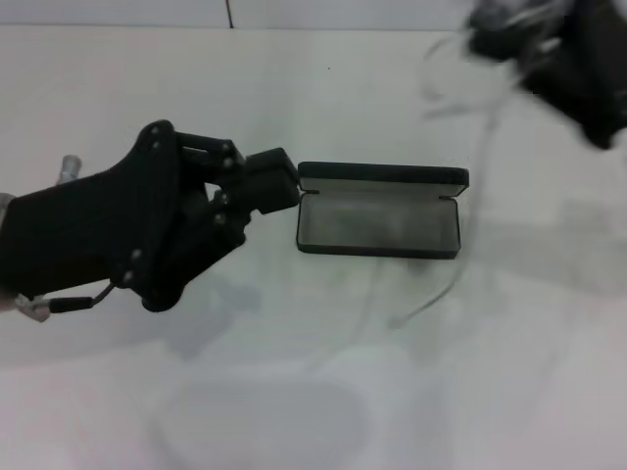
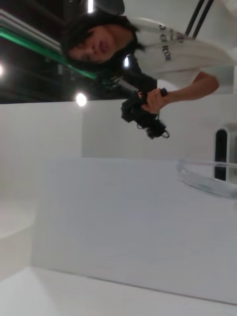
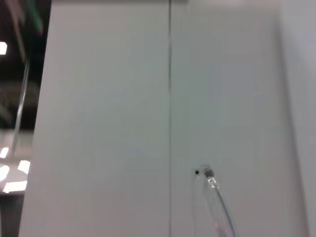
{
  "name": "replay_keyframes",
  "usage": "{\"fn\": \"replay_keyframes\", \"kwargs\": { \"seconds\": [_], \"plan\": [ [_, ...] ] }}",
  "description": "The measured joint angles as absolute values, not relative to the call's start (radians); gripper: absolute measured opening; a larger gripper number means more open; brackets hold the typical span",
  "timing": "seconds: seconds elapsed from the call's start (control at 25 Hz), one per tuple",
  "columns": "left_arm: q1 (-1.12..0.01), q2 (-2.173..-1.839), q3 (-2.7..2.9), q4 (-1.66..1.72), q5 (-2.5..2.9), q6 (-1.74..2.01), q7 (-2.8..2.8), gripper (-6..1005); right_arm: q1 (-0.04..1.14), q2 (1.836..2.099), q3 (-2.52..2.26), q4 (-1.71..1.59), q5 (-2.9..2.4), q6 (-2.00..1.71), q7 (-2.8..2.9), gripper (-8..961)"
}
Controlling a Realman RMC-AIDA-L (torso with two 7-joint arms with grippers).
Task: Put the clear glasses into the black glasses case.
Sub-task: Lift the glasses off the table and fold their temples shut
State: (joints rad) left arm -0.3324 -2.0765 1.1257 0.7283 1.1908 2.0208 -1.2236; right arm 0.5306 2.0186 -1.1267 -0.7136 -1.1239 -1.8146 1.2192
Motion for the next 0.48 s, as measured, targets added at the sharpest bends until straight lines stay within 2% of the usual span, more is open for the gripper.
{"fn": "replay_keyframes", "kwargs": {
  "seconds": [0.16,0.48],
  "plan": [
    [-0.337,-2.076,1.13,0.722,1.215,2.019,-1.226,55,0.504,2.019,-1.094,-0.67,-0.977,-1.9,1.2,120],
    [-0.402,-2.088,1.174,0.674,1.275,2.016,-1.226,55,0.524,2.024,-1.1,-0.63,-0.82,-1.974,1.118,120]
  ]
}}
